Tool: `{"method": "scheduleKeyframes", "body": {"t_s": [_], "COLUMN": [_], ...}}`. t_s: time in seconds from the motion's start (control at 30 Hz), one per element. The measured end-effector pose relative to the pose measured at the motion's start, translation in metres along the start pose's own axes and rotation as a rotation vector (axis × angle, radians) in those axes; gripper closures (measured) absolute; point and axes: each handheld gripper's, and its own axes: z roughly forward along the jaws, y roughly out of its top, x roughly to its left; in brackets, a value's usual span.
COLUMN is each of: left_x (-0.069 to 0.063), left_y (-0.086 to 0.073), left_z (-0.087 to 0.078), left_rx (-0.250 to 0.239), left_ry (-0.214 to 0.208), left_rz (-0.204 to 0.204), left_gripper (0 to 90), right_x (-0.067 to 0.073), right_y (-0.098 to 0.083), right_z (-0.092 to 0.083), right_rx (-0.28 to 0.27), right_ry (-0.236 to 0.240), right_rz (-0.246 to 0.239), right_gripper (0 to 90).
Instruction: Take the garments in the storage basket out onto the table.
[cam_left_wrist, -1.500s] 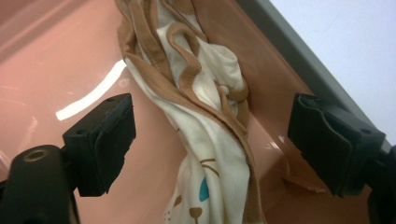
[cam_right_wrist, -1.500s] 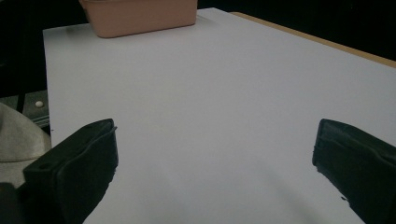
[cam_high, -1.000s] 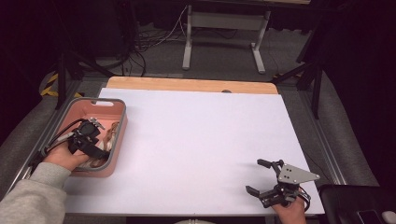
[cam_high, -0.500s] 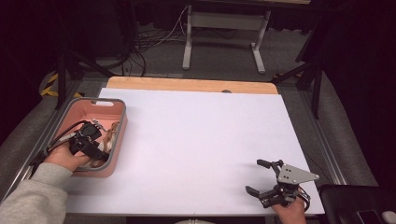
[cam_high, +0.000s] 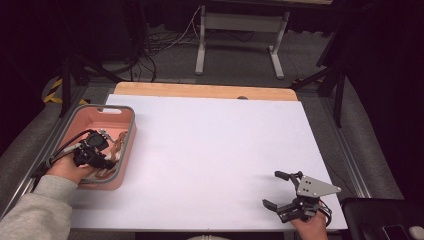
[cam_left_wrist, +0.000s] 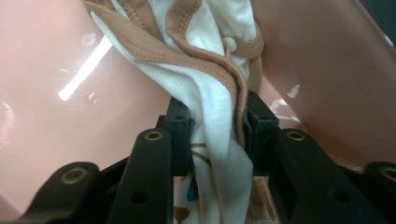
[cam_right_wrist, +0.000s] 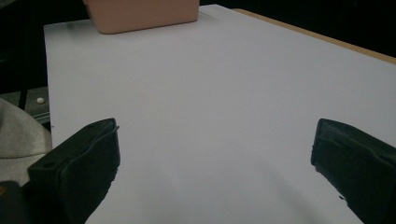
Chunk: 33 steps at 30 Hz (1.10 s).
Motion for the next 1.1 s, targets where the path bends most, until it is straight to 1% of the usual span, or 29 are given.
{"method": "scheduleKeyframes", "body": {"t_s": [0.1,0.13,0.17,0.3,0.37,0.53,0.77,0.8,0.83,0.87,0.9,0.93,0.97,1.03,1.1], "left_x": [0.000,0.000,0.000,0.002,0.002,0.001,0.002,0.001,0.001,0.001,0.001,-0.001,-0.001,-0.002,-0.004], "left_y": [0.000,-0.001,-0.001,-0.003,-0.004,-0.006,-0.011,-0.012,-0.013,-0.013,-0.015,-0.017,-0.017,-0.019,-0.020], "left_z": [-0.002,-0.002,-0.003,-0.010,-0.014,-0.023,-0.038,-0.040,-0.044,-0.044,-0.047,-0.052,-0.052,-0.056,-0.060], "left_rx": [-0.003,-0.006,-0.012,-0.047,-0.072,-0.135,-0.241,-0.260,-0.294,-0.294,-0.313,-0.360,-0.360,-0.401,-0.428], "left_ry": [0.006,0.000,0.001,0.005,0.010,0.057,0.088,0.088,0.092,0.092,0.099,0.106,0.106,0.109,0.117], "left_rz": [0.002,-0.004,-0.002,-0.011,-0.015,-0.027,-0.046,-0.050,-0.054,-0.054,-0.052,-0.054,-0.054,-0.058,-0.060], "left_gripper": [72.0,72.2,72.5,72.9,73.1,73.2,73.4,73.4,73.4,73.4,73.4,73.4,73.4,73.4,73.4], "right_x": [0.000,0.000,0.000,0.000,0.000,0.000,0.000,0.000,0.000,0.000,0.000,0.000,0.000,0.000,0.000], "right_y": [0.000,0.000,0.000,0.000,0.000,0.000,0.000,0.000,0.000,0.000,0.000,0.000,0.000,0.000,0.000], "right_z": [0.000,0.000,0.000,0.000,0.000,0.000,0.001,0.000,0.000,0.001,0.001,0.001,0.001,0.001,0.001], "right_rx": [0.000,0.000,-0.001,0.001,-0.001,0.000,0.001,0.000,0.001,0.000,0.000,0.001,0.001,0.000,0.001], "right_ry": [0.000,0.000,0.000,0.000,0.001,0.002,0.003,0.003,0.004,0.004,0.004,0.005,0.005,0.006,0.006], "right_rz": [-0.001,-0.002,-0.003,-0.001,-0.003,-0.002,-0.003,-0.002,-0.003,-0.003,-0.003,-0.002,-0.002,-0.002,-0.002], "right_gripper": [1.6,1.5,1.6,1.6,1.6,1.6,1.6,1.6,1.6,1.6,1.6,1.6,1.6,1.6,1.6]}}
